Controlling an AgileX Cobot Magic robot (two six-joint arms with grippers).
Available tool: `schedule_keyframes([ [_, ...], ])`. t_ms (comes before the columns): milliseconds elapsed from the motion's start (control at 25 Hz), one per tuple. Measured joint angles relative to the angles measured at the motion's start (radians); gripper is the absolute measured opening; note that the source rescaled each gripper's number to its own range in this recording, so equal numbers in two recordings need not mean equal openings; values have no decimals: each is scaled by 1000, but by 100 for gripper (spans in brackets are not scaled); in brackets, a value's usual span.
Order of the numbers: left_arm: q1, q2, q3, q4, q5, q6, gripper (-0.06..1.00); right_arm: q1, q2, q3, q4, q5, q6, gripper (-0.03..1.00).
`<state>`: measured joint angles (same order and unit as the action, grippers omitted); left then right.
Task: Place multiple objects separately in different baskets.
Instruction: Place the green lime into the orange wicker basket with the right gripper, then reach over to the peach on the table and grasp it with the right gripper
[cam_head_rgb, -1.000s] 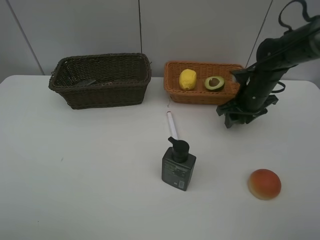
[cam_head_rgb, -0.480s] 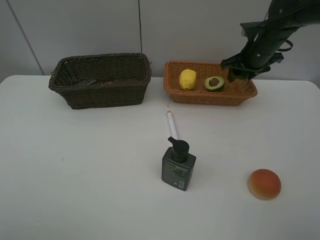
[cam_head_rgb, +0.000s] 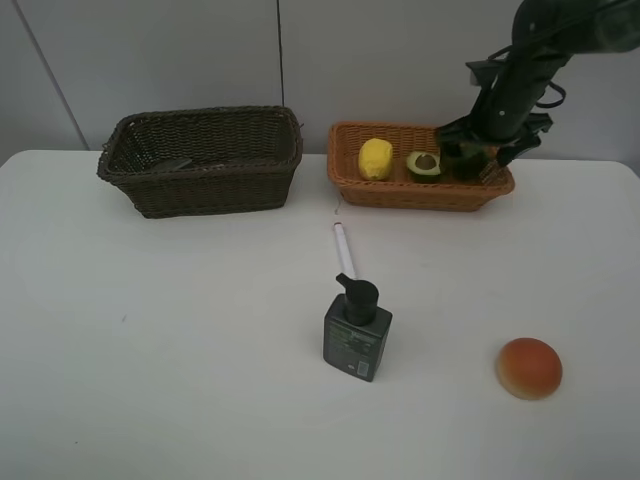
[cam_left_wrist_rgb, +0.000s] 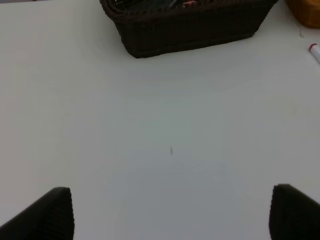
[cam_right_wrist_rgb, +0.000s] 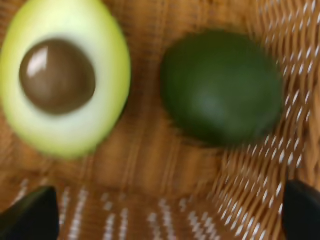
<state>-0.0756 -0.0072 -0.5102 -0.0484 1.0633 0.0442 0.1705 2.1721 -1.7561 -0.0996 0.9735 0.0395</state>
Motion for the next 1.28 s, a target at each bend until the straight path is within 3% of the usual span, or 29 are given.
schedule_keyframes([
  [240, 0, 0, 0, 0, 0, 0, 100, 0, -151, 31, 100, 217, 12, 99],
  [360, 0, 0, 0, 0, 0, 0, 100, 0, -265, 148, 100, 231, 34, 99],
  [720, 0, 0, 0, 1, 0, 0, 100, 0, -651, 704, 100, 246, 83, 99],
  [840, 0, 0, 0, 1, 0, 0, 100, 7, -710, 859, 100, 199, 82, 99],
  [1040, 0, 0, 0, 1, 0, 0, 100, 78, -720, 1049, 111, 15, 77, 99],
  [1280, 0, 0, 0, 1, 0, 0, 100, 113, -712, 1137, 112, -185, 77, 99],
])
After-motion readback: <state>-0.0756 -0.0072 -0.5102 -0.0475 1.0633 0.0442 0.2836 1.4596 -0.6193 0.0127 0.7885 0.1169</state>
